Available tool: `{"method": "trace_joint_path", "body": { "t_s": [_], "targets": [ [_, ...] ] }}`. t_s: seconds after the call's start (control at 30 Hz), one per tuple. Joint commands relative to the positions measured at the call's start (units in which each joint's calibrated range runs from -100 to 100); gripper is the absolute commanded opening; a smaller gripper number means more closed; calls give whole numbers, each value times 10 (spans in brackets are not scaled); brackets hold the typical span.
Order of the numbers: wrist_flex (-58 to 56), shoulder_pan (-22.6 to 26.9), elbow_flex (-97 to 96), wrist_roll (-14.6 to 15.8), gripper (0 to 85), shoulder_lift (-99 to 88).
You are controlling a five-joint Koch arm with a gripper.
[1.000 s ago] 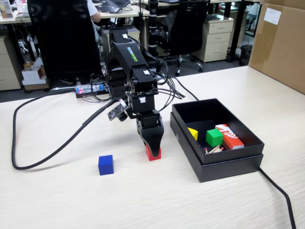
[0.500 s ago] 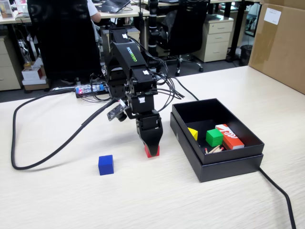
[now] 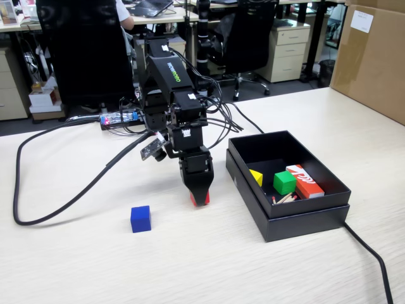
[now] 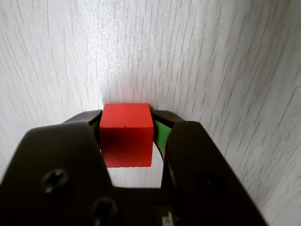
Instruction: Put the red cube on top of the blue cube
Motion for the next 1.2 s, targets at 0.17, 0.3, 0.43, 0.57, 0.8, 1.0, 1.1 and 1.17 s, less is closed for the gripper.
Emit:
{"method": "trace_joint_path", "body": {
  "t_s": [0.17, 0.3, 0.43, 0.57, 0.8, 1.0, 1.1, 1.17],
  "targets": [
    [2, -8, 20, -3, 9, -127],
    [2, -20, 19, -13, 9, -161],
    [2, -33, 24, -26, 9, -186],
    [9, -49, 26, -42, 9, -197],
    [53, -77, 29, -63, 8, -201],
    [89, -92, 17, -68, 8, -194],
    [114, -98, 8, -72, 8, -186],
    [122, -100, 5, -73, 8, -182]
  ]
}}
